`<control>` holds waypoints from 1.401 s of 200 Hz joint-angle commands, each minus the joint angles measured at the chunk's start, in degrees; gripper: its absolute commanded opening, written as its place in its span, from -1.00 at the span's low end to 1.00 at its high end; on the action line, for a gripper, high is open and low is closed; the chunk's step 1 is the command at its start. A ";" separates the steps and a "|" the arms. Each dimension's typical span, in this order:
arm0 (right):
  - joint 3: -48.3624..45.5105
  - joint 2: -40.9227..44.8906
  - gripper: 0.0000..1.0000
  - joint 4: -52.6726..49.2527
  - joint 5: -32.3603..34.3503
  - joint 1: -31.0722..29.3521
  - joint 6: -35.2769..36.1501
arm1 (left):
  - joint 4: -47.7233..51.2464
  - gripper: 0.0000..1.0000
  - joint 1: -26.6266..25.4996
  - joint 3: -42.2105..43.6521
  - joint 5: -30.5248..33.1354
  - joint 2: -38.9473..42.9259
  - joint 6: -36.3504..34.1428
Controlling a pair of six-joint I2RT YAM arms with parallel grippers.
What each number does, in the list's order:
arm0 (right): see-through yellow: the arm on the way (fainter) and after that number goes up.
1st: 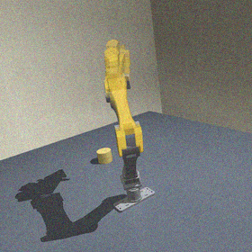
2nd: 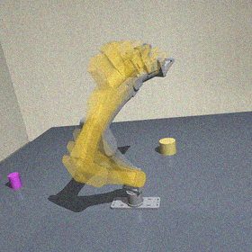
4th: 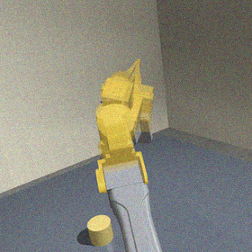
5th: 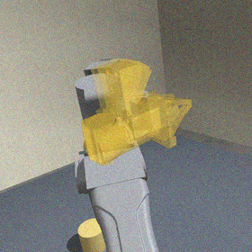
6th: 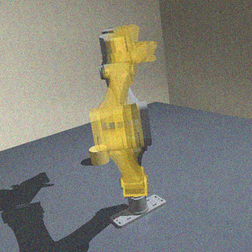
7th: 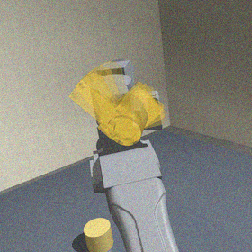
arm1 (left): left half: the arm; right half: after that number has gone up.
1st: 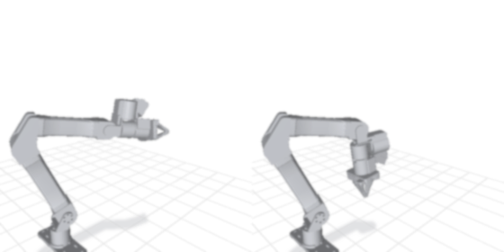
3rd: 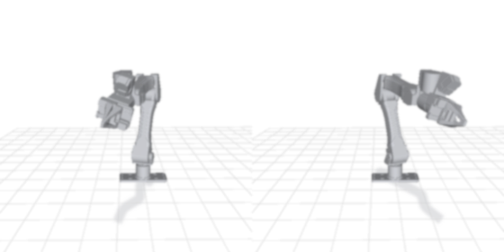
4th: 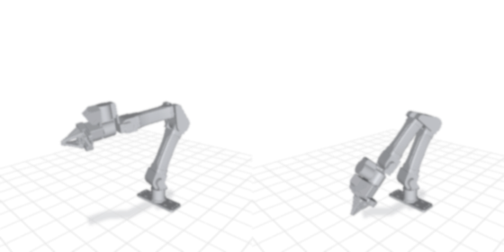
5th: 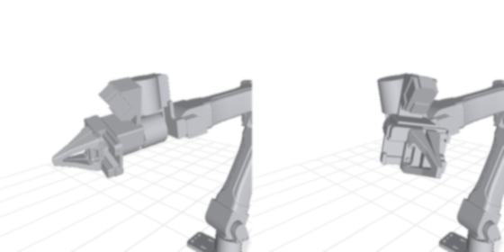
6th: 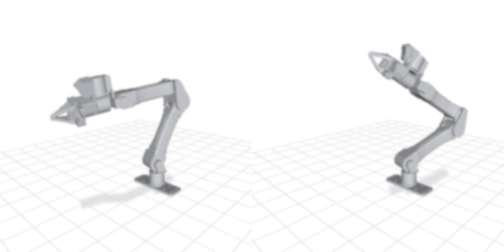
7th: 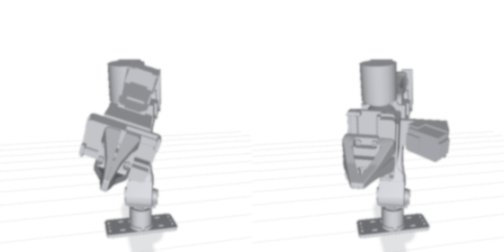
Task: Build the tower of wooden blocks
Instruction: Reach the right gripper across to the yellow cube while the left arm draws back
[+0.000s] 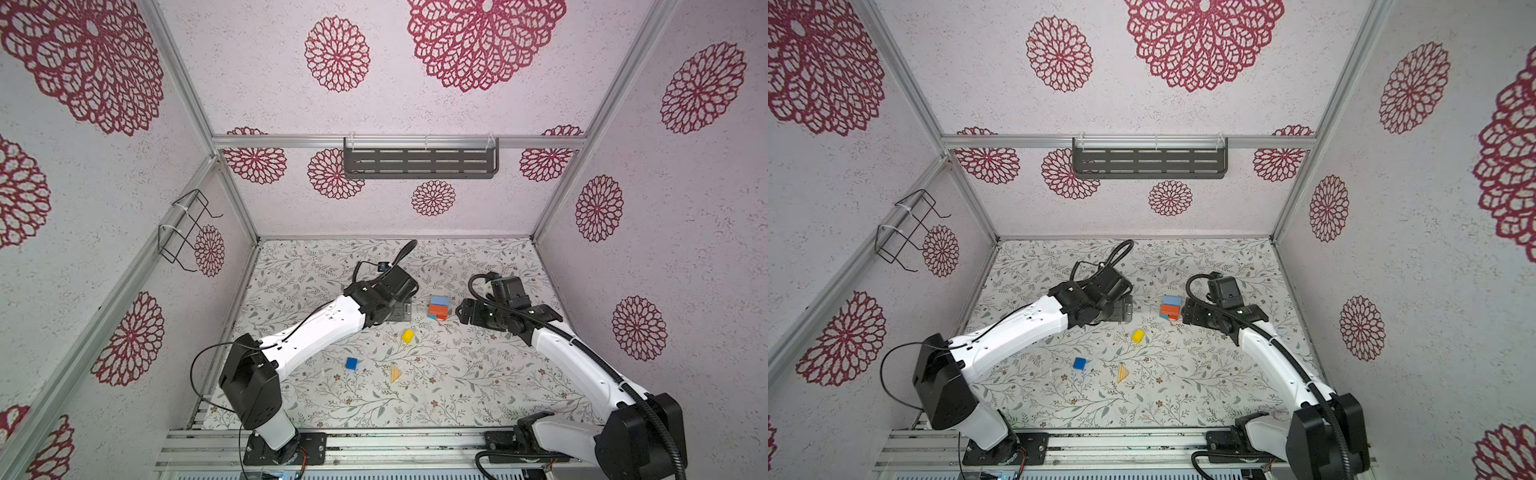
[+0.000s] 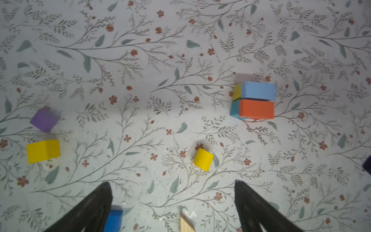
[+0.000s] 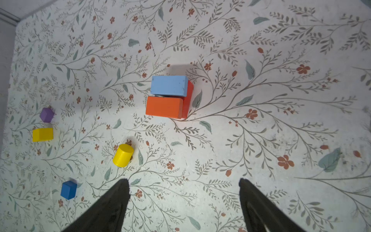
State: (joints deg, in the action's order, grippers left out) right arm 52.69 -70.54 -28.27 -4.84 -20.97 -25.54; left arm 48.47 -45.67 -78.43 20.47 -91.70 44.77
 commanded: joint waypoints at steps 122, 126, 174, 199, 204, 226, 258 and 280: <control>46.05 -45.23 0.87 -5.24 10.45 -28.62 2.42 | 11.80 0.95 20.21 17.61 -0.91 40.69 -1.42; 48.04 -46.74 0.88 -5.49 10.63 -29.22 2.42 | 12.33 0.95 20.62 17.61 -0.81 41.39 -1.56; 62.18 -57.45 0.92 -2.93 12.27 -35.30 -0.93 | 17.80 0.95 23.37 16.59 1.06 47.93 -3.29; 63.76 -59.65 0.91 0.93 13.26 -38.47 -4.08 | 19.88 0.95 23.63 15.60 1.46 50.36 -3.89; 64.43 -60.34 0.90 1.21 13.68 -39.10 -4.47 | 20.07 0.95 23.61 15.51 1.57 50.83 -4.02; 68.43 -63.69 0.82 0.94 15.27 -41.44 -5.79 | 21.08 0.95 23.77 15.16 1.77 51.95 -4.38; 73.89 -68.16 0.70 0.94 15.30 -43.03 -8.24 | 21.85 0.95 23.70 15.15 0.69 53.42 -4.53; 76.48 -70.68 0.68 0.74 15.68 -43.52 -9.96 | 22.18 0.95 23.75 14.80 0.28 53.68 -4.90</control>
State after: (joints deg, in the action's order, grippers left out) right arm 125.64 -139.87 -27.75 8.82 -64.38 -32.10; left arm 69.54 -22.33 -62.22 20.93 -38.61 40.49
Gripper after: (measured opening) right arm 0.843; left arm 0.975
